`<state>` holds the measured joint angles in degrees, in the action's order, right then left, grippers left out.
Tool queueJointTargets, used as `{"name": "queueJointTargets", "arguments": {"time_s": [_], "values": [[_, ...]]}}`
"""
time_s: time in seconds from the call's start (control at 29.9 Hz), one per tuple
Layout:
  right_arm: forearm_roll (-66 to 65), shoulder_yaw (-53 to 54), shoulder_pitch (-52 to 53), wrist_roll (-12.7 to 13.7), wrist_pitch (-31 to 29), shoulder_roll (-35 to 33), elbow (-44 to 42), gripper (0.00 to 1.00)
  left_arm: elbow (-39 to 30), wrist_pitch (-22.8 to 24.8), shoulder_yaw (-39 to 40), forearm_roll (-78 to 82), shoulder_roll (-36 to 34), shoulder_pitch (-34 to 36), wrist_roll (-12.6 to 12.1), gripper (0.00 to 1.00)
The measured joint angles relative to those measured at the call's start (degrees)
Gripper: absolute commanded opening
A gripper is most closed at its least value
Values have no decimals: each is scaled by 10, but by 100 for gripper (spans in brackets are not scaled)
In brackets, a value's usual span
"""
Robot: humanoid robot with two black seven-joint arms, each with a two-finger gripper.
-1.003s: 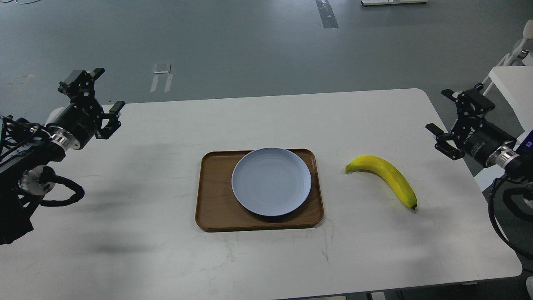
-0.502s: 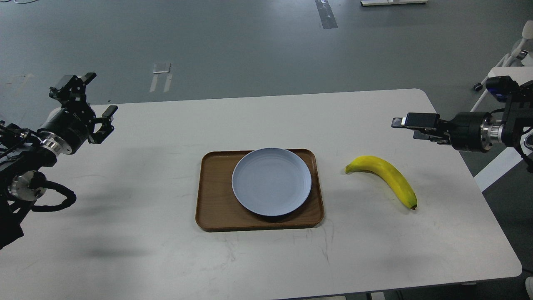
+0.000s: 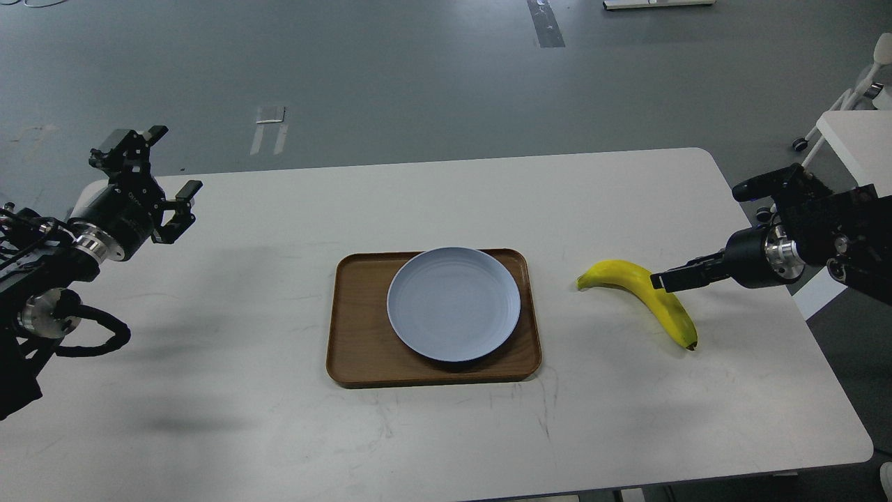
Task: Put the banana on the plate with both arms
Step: 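Reach the right gripper down to the yellow banana, then grasp the banana with the right gripper and lift it, then move the banana over the plate and lower it onto the plate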
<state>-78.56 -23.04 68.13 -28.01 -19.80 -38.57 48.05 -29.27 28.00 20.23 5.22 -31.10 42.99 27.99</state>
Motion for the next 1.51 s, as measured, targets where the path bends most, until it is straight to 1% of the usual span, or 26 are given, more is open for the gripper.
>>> {"name": "queueJointTargets", "arguments": {"time_s": [0.03, 0.1, 0.23, 0.3, 0.37, 0.4, 0.47, 0.5, 0.57, 0.6, 0.77, 0.94, 1.1, 1.24, 1.4, 1.51], "values": [[0, -4, 0, 0, 1, 5, -2, 98, 0, 0, 0, 0, 0, 0, 0, 98], [0, -12, 0, 0, 2, 14, -11, 93, 0, 0, 0, 0, -1, 3, 0, 98], [0, -26, 0, 0, 2, 36, -21, 90, 0, 0, 1, 0, -2, 6, 0, 98], [0, -30, 0, 0, 2, 44, -26, 79, 1, 0, 2, 0, -3, 7, 0, 98], [0, -40, -2, 0, 2, 49, -35, 50, 1, 0, 2, 0, -3, 7, 0, 98], [0, -47, -2, 0, 2, 51, -38, 49, 1, 0, 3, 0, -4, 7, 0, 98], [1, -55, -3, 0, 3, 53, -41, 31, 1, 0, 3, -1, -4, 8, 0, 98], [1, -58, -3, 0, 3, 54, -41, 25, 2, 0, 3, -1, -4, 8, 0, 98], [1, -60, -4, 0, 3, 55, -42, 4, 2, 0, 3, -2, -4, 8, 0, 98], [1, -61, -4, 0, 3, 55, -42, 0, 2, 0, 3, -2, -4, 8, 0, 98], [3, -62, -2, 0, 3, 54, -35, 0, 3, 0, 3, -3, -5, 8, 0, 98], [4, -62, 26, 0, 3, 38, -19, 0, 2, 0, 6, -3, -4, 10, 0, 98], [7, -60, 84, 0, 2, 10, 37, 0, 0, 0, 7, -3, -3, 20, 0, 98], [11, -58, 141, 0, 0, 9, 76, 0, 0, 0, 7, -3, -3, 31, 0, 98], [60, -60, 191, 0, -7, 74, 92, 0, 0, 0, 7, -3, -3, 32, 0, 98], [86, -63, 202, 0, -19, 139, 83, 0, 0, 0, 6, -3, -4, 32, 0, 98]]}}
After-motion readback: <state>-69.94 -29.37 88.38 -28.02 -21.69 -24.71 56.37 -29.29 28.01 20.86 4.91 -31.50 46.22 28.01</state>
